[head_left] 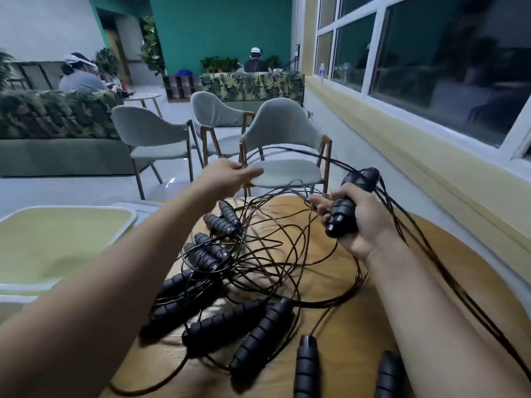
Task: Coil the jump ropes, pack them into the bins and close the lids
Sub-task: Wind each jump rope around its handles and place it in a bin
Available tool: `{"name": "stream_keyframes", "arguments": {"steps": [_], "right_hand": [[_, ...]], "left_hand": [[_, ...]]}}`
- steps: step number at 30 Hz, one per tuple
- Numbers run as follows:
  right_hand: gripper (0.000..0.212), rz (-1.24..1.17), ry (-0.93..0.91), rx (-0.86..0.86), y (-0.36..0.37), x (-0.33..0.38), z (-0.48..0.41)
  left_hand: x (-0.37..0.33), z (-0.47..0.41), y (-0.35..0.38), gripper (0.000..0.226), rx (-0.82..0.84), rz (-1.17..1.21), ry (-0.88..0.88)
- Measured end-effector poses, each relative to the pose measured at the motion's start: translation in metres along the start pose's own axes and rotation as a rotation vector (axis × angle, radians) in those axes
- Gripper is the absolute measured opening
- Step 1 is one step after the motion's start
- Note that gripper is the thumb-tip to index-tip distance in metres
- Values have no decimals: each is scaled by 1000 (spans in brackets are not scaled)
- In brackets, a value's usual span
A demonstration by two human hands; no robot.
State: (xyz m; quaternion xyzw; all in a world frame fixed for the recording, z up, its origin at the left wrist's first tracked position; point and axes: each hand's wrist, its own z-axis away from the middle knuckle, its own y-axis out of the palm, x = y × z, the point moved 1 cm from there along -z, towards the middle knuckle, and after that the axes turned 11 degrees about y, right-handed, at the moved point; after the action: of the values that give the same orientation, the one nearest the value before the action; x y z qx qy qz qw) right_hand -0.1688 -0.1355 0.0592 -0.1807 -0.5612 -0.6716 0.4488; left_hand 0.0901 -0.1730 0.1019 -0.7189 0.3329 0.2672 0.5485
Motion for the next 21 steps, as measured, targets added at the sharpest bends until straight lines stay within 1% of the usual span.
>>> {"name": "stream_keyframes", "arguments": {"steps": [2, 3, 6, 8, 10, 12, 14, 15, 17, 18, 19, 21], "right_hand": [[15, 22, 51, 20, -5, 1, 8], [15, 31, 75, 36, -6, 2, 13], [14, 99, 139, 95, -7, 4, 32], [15, 162, 196, 143, -7, 3, 48], [19, 210, 237, 174, -9, 2, 61], [31, 245, 275, 211, -11, -1, 71], [46, 278, 316, 253, -13, -4, 75], [50, 298, 335, 268, -13, -6, 77], [51, 329, 366, 301, -13, -10, 79], [50, 337, 379, 321, -13, -11, 81], [49, 340, 392, 343, -12, -12, 82], [48, 337, 416, 371, -10, -14, 86]], "left_hand": [[-11, -14, -11, 38, -7, 169, -99], [-14, -21, -15, 34, 22, 262, -153], [-21, -29, -20, 34, 131, 449, -278], [-23, -29, -22, 29, 112, 539, -338], [-22, -28, -21, 22, 46, 649, -412], [-21, -25, -19, 22, -8, 770, -464], [-20, -20, -15, 20, -25, 923, -456], [-20, -17, -13, 28, -46, 979, -438], [-19, -8, -10, 65, -43, 990, -402], [-19, -4, -9, 73, -14, 967, -383], [-22, 0, -7, 71, 20, 940, -362], [-28, 9, -3, 49, 55, 860, -307]]}}
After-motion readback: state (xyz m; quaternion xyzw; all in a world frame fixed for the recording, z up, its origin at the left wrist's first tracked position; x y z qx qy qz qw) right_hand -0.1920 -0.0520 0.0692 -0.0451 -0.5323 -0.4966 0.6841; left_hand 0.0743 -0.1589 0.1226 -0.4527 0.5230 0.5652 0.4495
